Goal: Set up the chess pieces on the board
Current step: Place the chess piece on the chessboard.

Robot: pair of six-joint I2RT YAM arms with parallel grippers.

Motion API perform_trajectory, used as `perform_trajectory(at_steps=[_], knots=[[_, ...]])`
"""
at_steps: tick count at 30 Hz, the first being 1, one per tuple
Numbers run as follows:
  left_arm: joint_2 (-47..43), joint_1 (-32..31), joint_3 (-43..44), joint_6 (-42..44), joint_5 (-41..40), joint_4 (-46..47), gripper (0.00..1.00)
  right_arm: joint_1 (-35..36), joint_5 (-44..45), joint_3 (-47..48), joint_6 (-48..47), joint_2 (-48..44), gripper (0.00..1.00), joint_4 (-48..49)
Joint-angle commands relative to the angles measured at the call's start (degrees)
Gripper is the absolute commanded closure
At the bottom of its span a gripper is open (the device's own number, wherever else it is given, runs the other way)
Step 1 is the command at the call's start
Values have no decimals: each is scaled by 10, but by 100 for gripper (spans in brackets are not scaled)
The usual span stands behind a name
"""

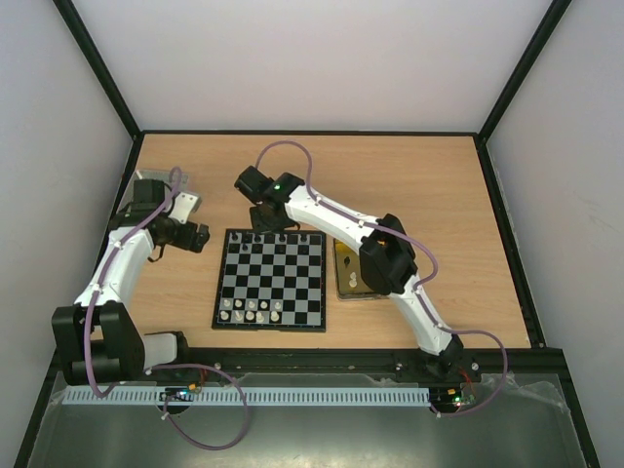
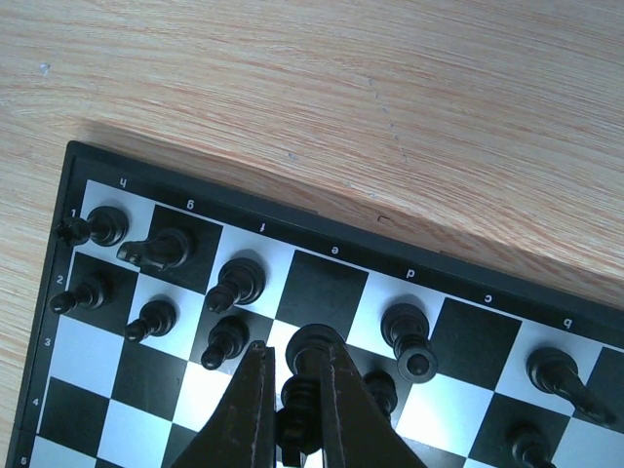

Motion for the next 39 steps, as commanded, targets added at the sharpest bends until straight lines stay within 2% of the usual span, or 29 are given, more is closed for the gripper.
perform_trajectory(at_steps=[1, 39], knots=[[-12, 2, -13, -3, -3, 5, 6, 4, 0, 21, 3, 18, 98, 2], [-13, 2, -24, 2, -20, 13, 7, -7, 10, 45, -1, 62, 98, 7]])
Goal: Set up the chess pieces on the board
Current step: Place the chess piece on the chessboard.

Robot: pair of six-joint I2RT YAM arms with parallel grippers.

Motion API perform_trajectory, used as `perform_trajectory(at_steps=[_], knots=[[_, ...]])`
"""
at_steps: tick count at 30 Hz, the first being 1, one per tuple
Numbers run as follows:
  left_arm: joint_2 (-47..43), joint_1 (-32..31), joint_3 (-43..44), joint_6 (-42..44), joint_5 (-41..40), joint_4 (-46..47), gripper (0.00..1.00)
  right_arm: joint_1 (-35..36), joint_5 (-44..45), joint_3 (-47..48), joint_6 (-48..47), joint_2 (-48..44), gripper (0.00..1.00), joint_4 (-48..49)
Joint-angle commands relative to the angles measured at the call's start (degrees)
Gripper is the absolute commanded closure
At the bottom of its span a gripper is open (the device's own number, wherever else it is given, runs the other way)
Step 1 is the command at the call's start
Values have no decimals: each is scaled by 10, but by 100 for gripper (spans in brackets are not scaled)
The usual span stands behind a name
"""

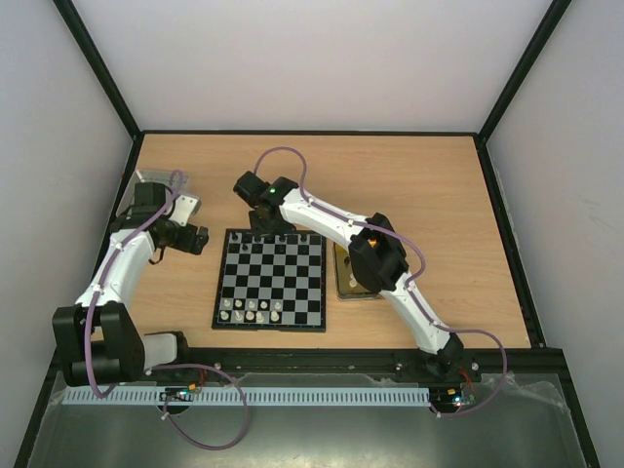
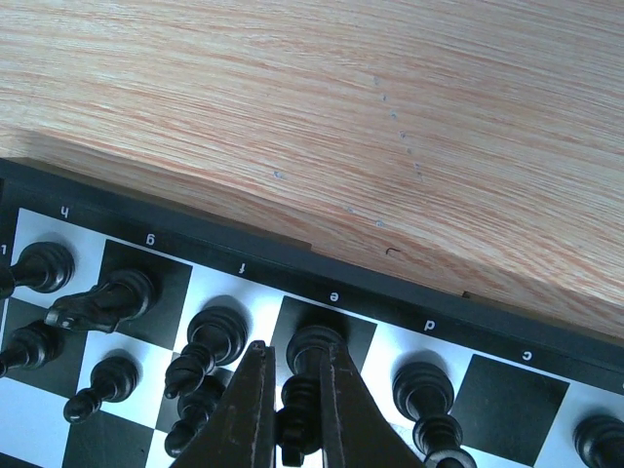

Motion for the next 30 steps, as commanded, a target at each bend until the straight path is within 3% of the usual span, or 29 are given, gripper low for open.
perform_trajectory(at_steps=[1, 19, 24, 30], knots=[[-10, 2, -4, 3, -5, -1, 7, -3, 9, 21, -1, 7, 98, -6], [-7, 2, -8, 1, -8, 4, 7, -3, 0, 21, 0, 9, 87, -7], [-9, 2, -5, 1, -8, 2, 7, -3, 5, 21, -1, 3, 68, -9], [-11, 2, -6, 1, -7, 1, 7, -3, 12, 20, 1, -2, 67, -11]])
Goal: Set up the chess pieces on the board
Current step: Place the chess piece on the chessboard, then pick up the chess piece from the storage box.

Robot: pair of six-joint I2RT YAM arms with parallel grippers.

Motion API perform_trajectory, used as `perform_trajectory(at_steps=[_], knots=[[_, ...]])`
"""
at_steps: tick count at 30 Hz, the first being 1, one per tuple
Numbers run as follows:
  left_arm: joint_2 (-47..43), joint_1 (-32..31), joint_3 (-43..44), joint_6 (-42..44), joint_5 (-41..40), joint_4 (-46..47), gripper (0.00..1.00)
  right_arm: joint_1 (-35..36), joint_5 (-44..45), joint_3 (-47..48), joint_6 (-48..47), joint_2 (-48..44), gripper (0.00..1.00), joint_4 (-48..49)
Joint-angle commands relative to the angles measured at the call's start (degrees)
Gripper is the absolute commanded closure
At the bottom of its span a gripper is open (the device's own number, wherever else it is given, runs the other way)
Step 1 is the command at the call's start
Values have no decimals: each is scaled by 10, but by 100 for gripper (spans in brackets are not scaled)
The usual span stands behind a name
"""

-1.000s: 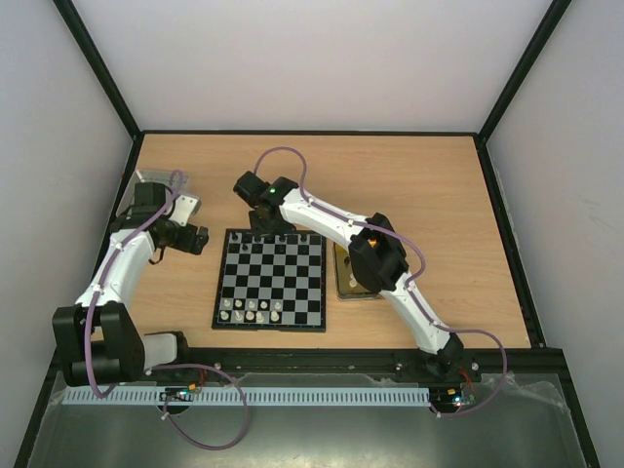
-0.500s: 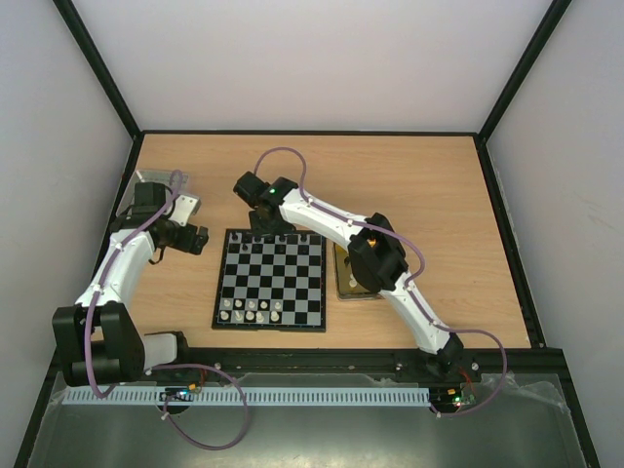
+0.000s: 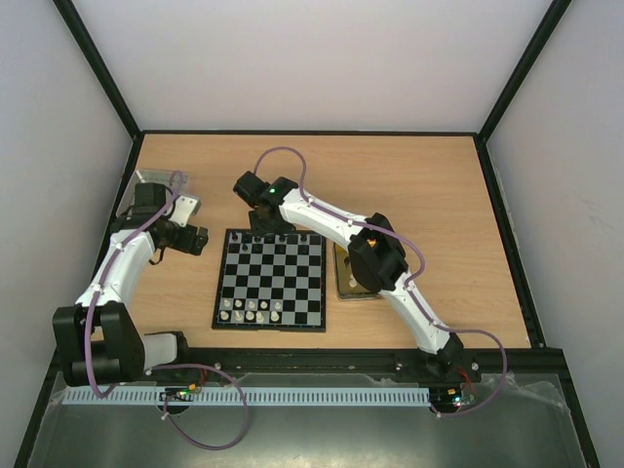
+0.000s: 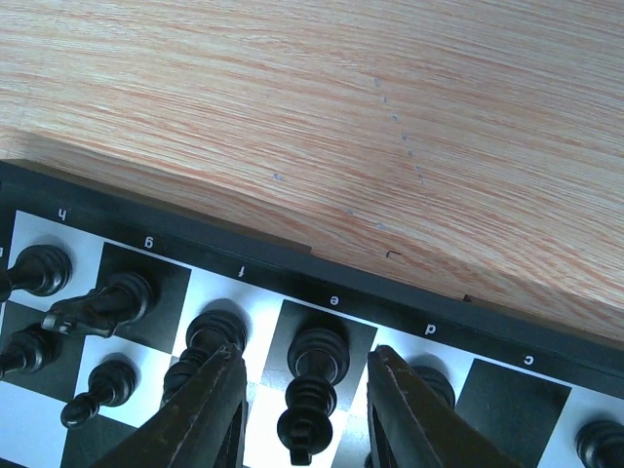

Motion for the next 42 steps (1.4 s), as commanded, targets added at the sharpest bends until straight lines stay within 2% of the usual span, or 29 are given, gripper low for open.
perform_trajectory(at_steps=[1, 7, 12, 17, 20, 25, 32, 37, 42], knots=[[-11, 2, -3, 0, -1, 0, 7, -2, 13, 17, 2, -7, 67, -10], [-11, 2, -5, -1, -1, 0, 7, -3, 23, 22, 7, -12, 75, -11], [-12, 2, -3, -2, 0, 0, 7, -12, 40, 31, 11, -28, 76, -15], [-13, 2, -1, 1, -4, -3, 7, -40, 59, 19, 11, -84, 76, -23], [-17, 2, -3, 4, -9, -3, 7, -61, 90, -65, 12, -162, 75, -4], [-17, 2, -5, 9, -13, -2, 7, -115, 92, -246, 8, -292, 75, 36], [-4, 1, 12, 6, -5, -9, 7, -145, 89, -438, -1, -401, 75, 67], [-2, -5, 16, 2, -4, -11, 7, -177, 63, -522, -1, -452, 75, 94], [2, -11, 16, 0, -10, -11, 7, -179, 27, -564, -1, -459, 75, 112]])
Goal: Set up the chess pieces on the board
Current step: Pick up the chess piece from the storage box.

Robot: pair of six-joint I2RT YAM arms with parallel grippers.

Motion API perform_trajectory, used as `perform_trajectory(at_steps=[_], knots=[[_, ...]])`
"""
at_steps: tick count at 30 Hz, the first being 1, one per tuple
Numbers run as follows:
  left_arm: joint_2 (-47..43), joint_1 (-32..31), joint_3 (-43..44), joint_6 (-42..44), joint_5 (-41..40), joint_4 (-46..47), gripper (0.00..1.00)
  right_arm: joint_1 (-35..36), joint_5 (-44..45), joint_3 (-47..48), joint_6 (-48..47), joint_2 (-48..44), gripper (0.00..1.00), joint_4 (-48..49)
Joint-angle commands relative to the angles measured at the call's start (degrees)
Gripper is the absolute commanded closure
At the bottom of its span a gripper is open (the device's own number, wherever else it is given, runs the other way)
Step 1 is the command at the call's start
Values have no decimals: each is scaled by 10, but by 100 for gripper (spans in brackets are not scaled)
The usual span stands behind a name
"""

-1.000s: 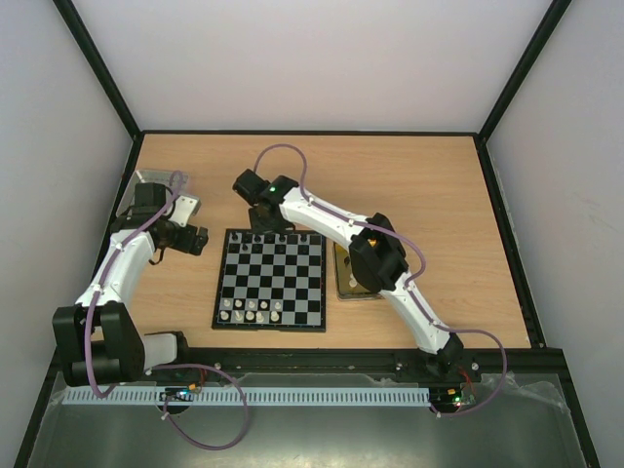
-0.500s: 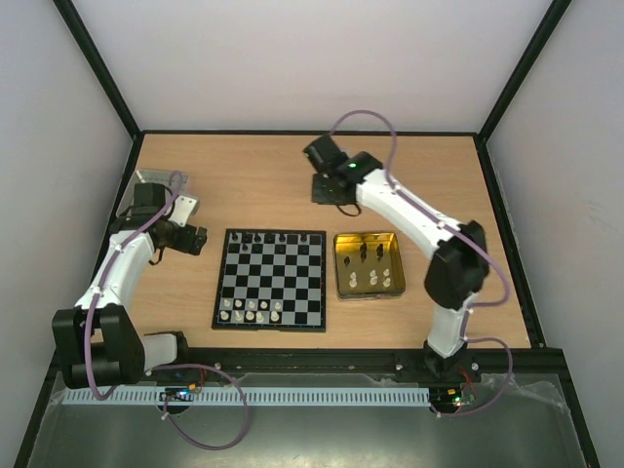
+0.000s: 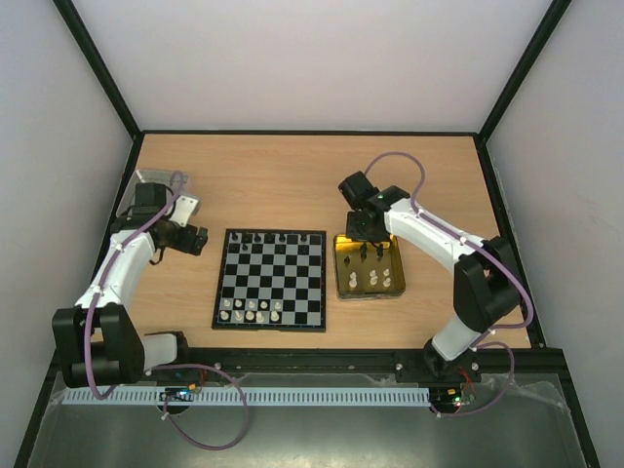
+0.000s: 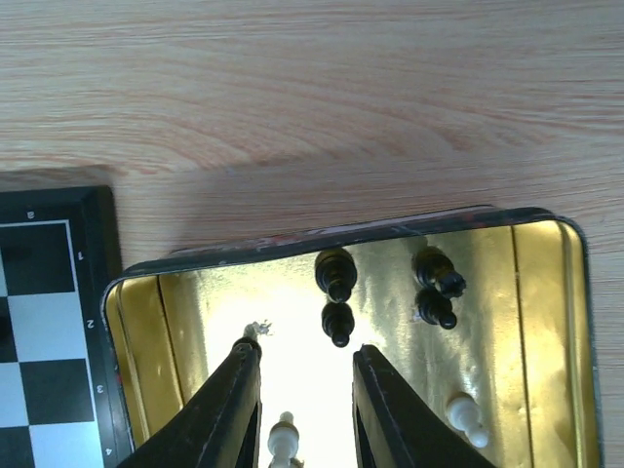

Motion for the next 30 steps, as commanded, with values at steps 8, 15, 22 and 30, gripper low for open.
perform_trajectory(at_steps=[8, 15, 22, 30], knots=[[7, -10, 15, -8, -6, -10, 7, 4, -70, -57, -5, -20, 75, 60], [8, -11, 10, -10, -7, -6, 7, 24, -77, -86, 2, -12, 75, 81], [4, -11, 11, -11, -13, -5, 7, 40, -79, -104, 4, 5, 76, 97], [1, -11, 10, -10, -17, -9, 7, 43, -66, -102, 1, 27, 78, 104]])
